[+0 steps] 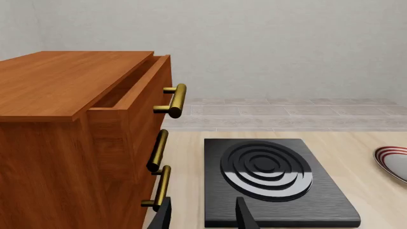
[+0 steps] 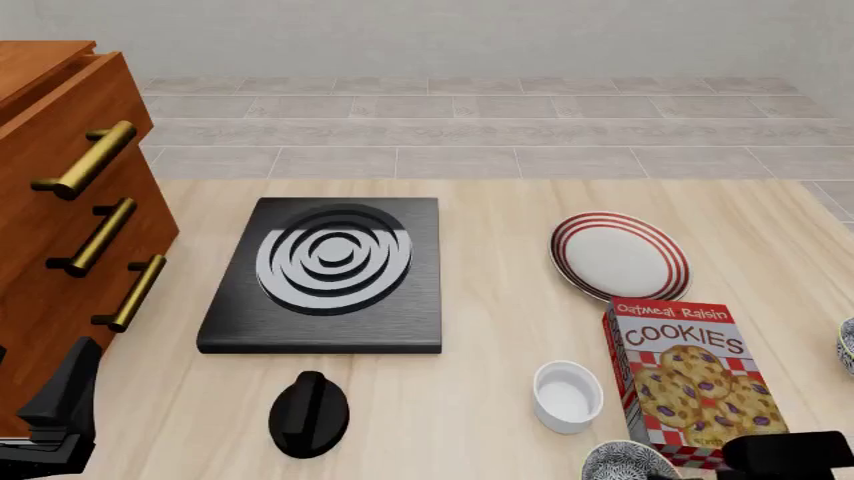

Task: Pick the akita bowl next to the ramekin and place it on the plate.

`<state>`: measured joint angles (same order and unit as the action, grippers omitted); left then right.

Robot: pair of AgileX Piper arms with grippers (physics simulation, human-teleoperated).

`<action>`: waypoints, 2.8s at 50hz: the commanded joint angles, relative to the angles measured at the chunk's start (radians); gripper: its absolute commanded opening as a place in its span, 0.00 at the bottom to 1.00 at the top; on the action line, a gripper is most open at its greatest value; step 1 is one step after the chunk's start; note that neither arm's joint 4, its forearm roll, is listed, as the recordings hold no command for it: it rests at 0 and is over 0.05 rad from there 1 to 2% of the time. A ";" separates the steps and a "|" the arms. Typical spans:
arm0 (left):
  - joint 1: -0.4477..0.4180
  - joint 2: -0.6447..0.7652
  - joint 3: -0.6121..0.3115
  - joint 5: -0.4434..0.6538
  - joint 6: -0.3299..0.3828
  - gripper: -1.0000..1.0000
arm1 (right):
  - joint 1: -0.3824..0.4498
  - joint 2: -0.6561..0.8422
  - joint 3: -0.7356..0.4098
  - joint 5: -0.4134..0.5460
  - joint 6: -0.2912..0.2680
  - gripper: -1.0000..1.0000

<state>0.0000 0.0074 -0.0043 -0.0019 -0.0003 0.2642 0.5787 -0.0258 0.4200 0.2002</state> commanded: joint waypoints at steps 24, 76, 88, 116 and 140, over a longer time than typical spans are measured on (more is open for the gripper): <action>0.000 0.000 0.000 0.000 0.000 1.00 | 0.019 0.050 0.024 -0.049 0.021 1.00; 0.000 0.000 0.000 0.000 0.000 1.00 | 0.041 0.031 0.025 -0.027 0.040 0.00; 0.000 0.000 0.000 0.000 0.000 1.00 | 0.062 0.052 0.008 -0.048 0.048 0.00; 0.000 0.000 0.000 0.000 0.000 1.00 | 0.084 -0.088 -0.098 0.124 0.062 0.00; 0.000 0.000 0.000 0.000 0.000 1.00 | 0.138 -0.073 -0.149 0.088 0.139 0.00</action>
<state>0.0001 0.0073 -0.0043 -0.0019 -0.0003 0.3850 0.5020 -0.1459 0.5227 0.3073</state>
